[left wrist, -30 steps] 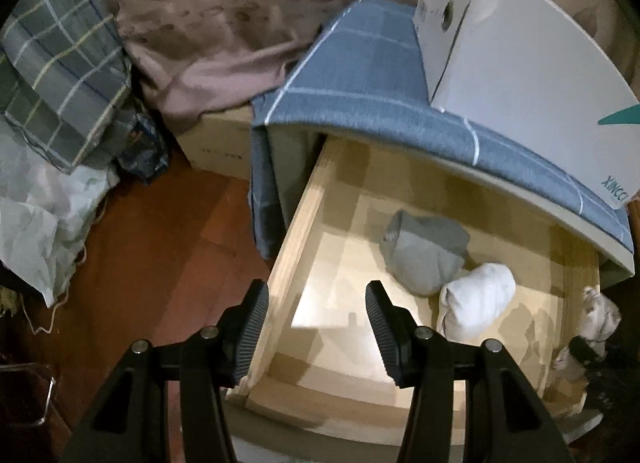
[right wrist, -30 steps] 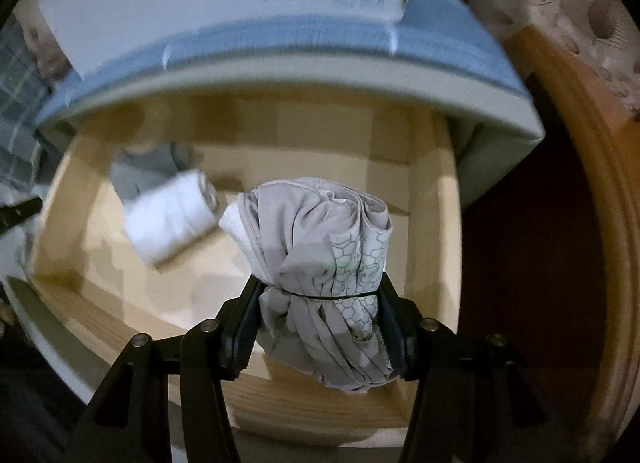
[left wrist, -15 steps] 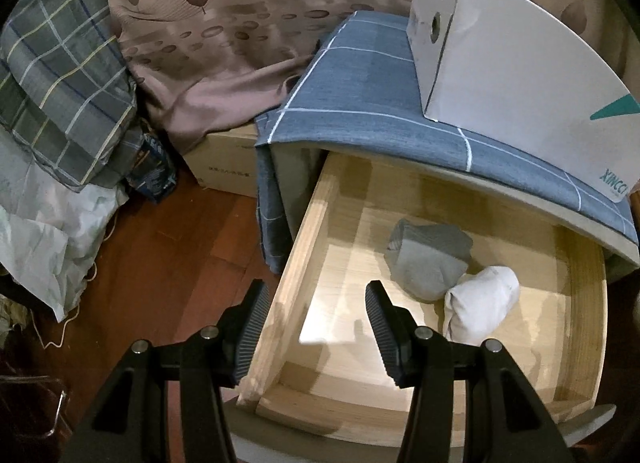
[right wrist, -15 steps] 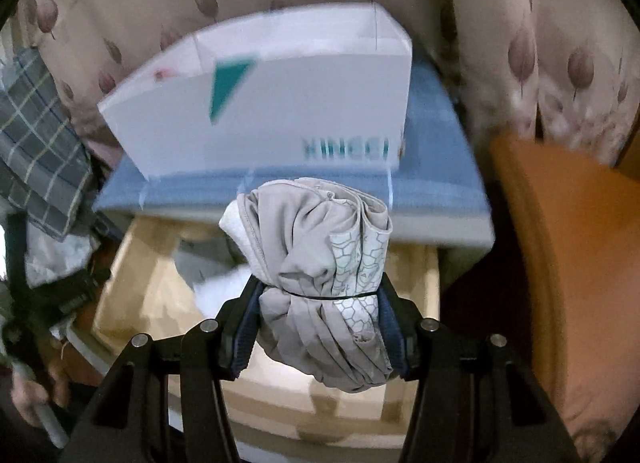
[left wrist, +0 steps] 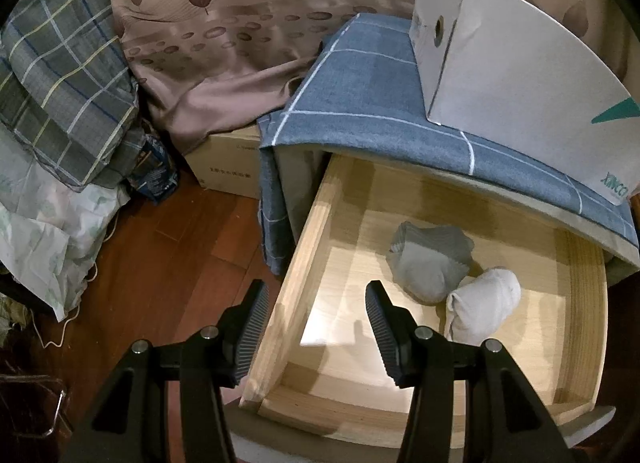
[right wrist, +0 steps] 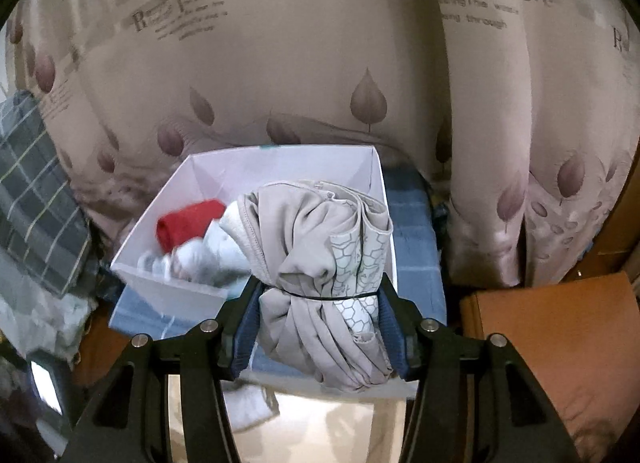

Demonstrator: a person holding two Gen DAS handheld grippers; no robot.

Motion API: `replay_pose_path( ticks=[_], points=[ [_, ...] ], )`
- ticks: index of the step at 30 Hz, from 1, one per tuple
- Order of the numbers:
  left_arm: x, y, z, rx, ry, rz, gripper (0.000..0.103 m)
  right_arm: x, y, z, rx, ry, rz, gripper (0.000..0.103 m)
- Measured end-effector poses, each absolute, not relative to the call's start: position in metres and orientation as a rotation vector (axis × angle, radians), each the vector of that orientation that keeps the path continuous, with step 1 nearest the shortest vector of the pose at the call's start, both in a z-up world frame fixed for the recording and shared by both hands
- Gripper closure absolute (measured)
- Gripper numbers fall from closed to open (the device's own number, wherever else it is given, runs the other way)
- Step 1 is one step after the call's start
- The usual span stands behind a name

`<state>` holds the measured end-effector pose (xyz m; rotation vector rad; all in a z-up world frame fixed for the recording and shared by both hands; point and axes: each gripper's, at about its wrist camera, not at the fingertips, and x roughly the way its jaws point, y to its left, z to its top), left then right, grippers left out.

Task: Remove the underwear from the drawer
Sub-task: 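Carry the taupe underwear with right tool into the white box, release, then move the empty right tool back into the drawer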

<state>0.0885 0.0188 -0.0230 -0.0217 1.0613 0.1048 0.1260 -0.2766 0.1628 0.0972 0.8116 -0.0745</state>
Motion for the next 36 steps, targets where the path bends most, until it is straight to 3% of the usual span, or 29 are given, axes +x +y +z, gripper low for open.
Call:
replay_pose_path(
  ticks=[14,28,31,33,36],
  points=[
    [0.09,0.024,-0.023,-0.03,1.067,0.118,0.051,0.208,-0.277,0.13,0.051,0.922,-0.121,0.052],
    [0.09,0.026,-0.024,-0.035,1.065,0.118,0.051,0.223,-0.276,0.095,0.022,0.989,-0.145,0.05],
    [0.09,0.027,-0.024,-0.037,1.068,0.118,0.051,0.223,-0.277,0.096,0.033,0.989,-0.145,0.043],
    [0.09,0.027,-0.024,-0.036,1.069,0.118,0.051,0.224,-0.276,0.097,0.033,0.987,-0.149,0.032],
    [0.09,0.028,-0.024,-0.037,1.07,0.117,0.051,0.224,-0.274,0.099,0.028,0.982,-0.148,0.029]
  ],
)
